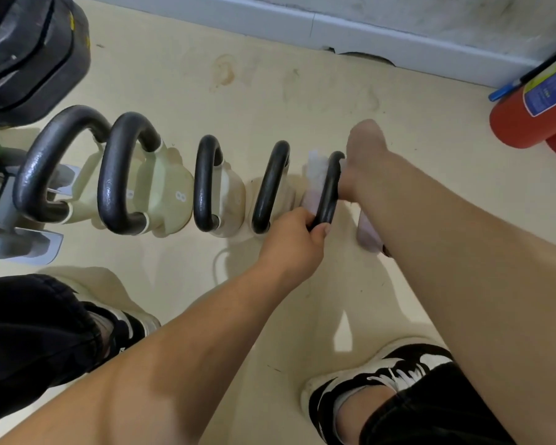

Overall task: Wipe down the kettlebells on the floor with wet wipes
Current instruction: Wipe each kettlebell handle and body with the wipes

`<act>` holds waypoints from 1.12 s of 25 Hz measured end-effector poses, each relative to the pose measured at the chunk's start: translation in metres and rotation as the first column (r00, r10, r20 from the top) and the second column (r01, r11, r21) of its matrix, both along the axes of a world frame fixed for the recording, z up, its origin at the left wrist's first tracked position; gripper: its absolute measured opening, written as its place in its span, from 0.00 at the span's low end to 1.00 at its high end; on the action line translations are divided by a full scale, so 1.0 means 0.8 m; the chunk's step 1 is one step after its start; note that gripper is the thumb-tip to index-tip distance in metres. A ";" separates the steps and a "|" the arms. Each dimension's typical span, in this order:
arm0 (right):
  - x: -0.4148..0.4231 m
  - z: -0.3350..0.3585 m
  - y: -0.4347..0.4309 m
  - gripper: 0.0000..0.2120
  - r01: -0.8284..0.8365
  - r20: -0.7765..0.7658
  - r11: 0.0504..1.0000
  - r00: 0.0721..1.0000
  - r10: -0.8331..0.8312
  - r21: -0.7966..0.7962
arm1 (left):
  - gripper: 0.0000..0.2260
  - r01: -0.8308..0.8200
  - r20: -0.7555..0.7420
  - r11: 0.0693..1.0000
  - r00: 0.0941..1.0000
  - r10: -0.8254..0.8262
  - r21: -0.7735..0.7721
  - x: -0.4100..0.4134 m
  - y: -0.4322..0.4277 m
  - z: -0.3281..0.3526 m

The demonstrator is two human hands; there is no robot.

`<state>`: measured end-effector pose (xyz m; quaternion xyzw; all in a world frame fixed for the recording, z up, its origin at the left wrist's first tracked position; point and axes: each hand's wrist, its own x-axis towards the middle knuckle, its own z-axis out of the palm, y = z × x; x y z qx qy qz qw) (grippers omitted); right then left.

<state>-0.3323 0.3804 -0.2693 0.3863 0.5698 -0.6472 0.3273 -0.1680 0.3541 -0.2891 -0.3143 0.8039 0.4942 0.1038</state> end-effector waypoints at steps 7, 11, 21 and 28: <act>0.026 -0.013 0.012 0.06 -0.183 0.009 0.982 0.983 0.183 -0.050 | 0.07 0.026 -0.030 0.999 0.999 -0.027 -0.048 0.001 0.004 0.000; 0.057 0.001 0.037 0.04 -0.390 0.003 0.907 0.919 0.395 0.158 | 0.07 0.066 -0.004 0.996 0.998 -0.066 -0.059 0.001 0.003 0.007; 0.039 -0.010 0.022 0.20 -0.574 -0.243 0.294 0.166 0.956 0.765 | 0.07 0.100 -0.001 0.989 0.995 -0.101 -0.109 -0.004 0.005 0.004; 0.001 -0.014 0.010 0.17 -0.647 -0.012 0.131 0.184 0.983 0.751 | 0.06 0.110 0.019 0.989 0.994 -0.108 -0.103 -0.002 0.002 0.001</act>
